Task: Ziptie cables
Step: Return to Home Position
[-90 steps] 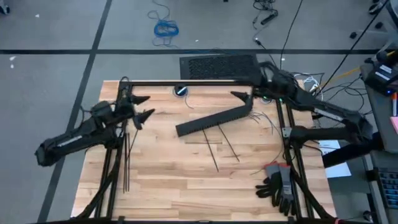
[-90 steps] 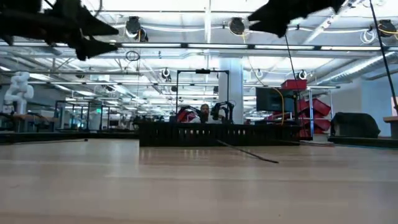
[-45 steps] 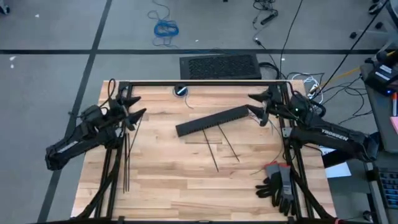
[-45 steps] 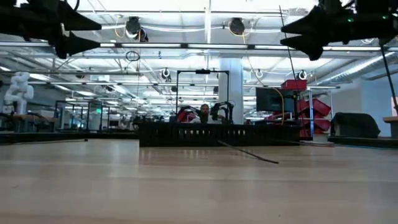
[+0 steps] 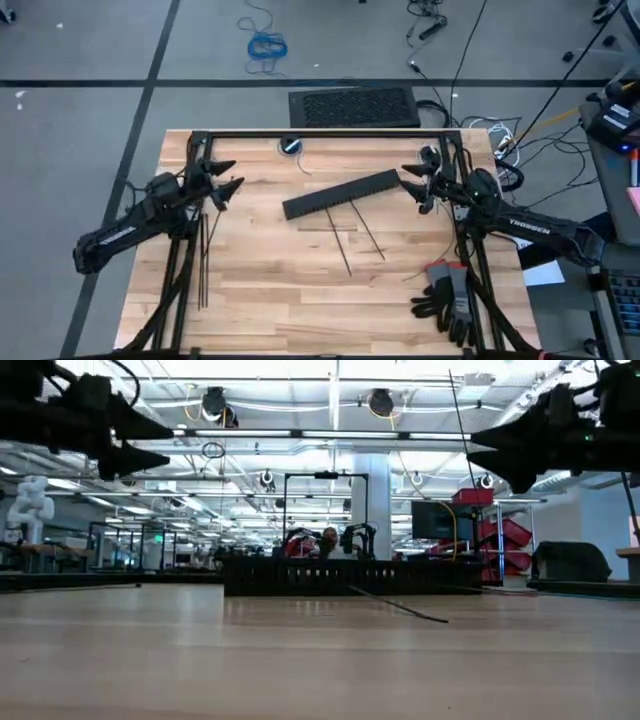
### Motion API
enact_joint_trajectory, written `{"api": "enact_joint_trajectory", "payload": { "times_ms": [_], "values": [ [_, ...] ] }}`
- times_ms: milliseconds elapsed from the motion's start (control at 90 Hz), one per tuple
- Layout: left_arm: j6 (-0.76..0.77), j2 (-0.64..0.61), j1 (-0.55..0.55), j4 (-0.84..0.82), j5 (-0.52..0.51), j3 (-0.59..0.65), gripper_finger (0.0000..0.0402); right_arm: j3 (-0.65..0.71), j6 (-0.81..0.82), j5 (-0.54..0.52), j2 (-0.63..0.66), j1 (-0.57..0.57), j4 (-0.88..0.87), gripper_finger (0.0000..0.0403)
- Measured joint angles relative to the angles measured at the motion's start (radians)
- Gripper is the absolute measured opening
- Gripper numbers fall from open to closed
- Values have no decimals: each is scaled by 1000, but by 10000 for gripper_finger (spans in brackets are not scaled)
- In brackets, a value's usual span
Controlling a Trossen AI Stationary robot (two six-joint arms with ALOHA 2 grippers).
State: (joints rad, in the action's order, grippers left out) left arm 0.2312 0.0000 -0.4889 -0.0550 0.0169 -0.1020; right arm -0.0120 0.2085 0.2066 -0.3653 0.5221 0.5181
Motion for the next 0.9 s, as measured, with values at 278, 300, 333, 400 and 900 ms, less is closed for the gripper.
{"api": "enact_joint_trajectory", "payload": {
  "times_ms": [278,300,333,400,900],
  "values": [
    [55,0,0,64,60,71,354,-1,32,-58,77,28,-88,247],
    [67,0,0,61,74,71,354,-1,34,-58,83,34,-103,247],
    [79,0,0,53,90,71,354,-1,41,-54,90,39,-125,247],
    [98,0,4,27,98,72,354,-1,57,-47,99,40,-154,247],
    [76,6,193,84,-154,94,354,-2,20,115,99,12,-119,247]
  ]
}}
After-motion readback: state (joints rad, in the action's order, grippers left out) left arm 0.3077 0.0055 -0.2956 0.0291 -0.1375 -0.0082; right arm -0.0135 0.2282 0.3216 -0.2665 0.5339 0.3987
